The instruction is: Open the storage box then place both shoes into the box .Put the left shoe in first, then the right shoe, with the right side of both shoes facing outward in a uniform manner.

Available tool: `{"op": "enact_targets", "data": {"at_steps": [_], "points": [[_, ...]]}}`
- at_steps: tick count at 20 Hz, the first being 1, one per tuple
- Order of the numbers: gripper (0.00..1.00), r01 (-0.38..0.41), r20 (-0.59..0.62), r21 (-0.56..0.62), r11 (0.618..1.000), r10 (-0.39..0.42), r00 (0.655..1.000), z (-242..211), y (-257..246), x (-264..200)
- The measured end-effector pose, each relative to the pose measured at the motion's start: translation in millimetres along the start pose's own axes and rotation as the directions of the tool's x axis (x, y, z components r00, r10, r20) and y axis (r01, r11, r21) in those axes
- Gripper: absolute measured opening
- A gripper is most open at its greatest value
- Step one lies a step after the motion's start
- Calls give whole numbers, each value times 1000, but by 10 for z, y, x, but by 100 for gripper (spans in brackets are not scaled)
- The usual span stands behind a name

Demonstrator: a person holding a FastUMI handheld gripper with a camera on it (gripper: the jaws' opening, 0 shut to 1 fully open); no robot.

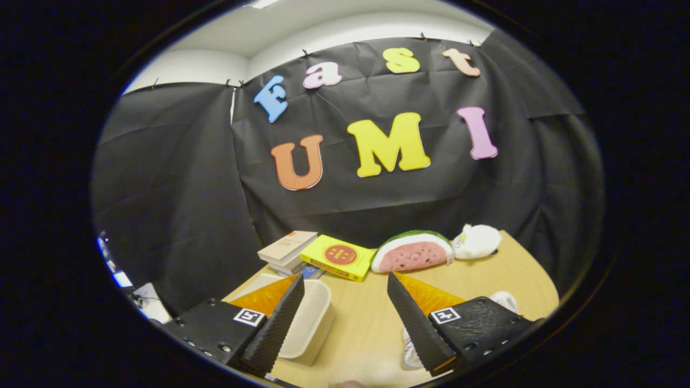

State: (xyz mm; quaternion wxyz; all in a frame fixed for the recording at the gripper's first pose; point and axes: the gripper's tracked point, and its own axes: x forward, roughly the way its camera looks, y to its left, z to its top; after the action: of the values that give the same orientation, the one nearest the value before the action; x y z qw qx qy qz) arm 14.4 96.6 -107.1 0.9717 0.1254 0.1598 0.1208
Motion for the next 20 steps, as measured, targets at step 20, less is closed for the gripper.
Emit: {"op": "enact_targets", "data": {"at_steps": [20], "points": [[96,-48,-389,563,825,316,865,-1607,700,853]]}}
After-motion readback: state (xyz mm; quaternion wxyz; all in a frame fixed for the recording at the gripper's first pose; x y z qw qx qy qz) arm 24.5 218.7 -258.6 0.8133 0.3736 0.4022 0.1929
